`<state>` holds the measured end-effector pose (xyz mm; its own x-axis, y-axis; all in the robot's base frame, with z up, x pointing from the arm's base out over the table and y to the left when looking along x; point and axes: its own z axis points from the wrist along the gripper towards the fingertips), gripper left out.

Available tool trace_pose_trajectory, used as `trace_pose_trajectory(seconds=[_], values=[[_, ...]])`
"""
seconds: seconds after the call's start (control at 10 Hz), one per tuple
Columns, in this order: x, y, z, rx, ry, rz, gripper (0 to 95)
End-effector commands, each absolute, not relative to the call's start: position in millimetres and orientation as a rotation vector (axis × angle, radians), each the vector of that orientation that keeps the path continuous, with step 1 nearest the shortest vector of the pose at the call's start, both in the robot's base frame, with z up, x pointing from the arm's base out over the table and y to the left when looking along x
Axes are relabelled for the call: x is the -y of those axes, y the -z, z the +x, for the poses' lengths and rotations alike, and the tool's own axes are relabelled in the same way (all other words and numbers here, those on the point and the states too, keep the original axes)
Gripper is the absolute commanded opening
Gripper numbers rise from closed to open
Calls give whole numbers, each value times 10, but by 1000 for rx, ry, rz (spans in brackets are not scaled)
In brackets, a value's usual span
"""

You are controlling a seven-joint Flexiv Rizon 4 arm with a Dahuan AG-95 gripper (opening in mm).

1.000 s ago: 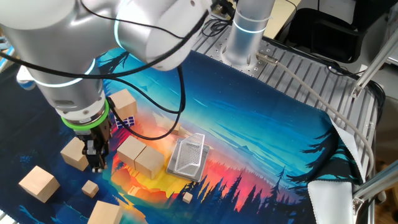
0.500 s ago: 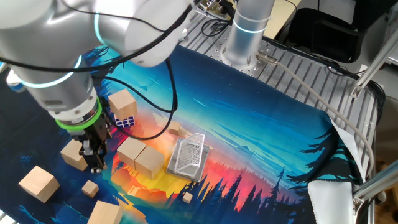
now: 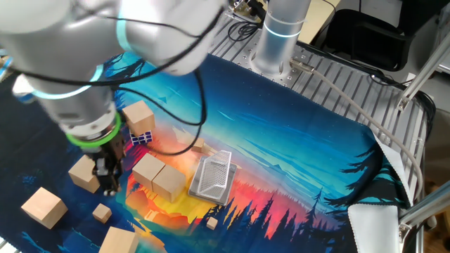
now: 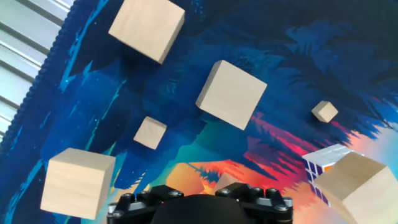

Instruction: Stack the blocks into a pyramid shape

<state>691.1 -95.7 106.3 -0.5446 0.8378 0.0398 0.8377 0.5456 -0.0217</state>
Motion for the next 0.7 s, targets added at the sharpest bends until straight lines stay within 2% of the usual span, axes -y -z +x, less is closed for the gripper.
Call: trace_pose_trajectory(seconds=[0.1, 0.2, 0.4, 0.5, 0.7], values=[[960, -1063, 6897, 2764, -5, -1370, 760], [961, -1070, 6914, 2763, -14, -1394, 570], [994, -1147, 7109, 2696, -81, -1563, 570], [1027, -1175, 7197, 2649, -100, -1652, 760], [1123, -1220, 7308, 2620, -126, -1702, 760]])
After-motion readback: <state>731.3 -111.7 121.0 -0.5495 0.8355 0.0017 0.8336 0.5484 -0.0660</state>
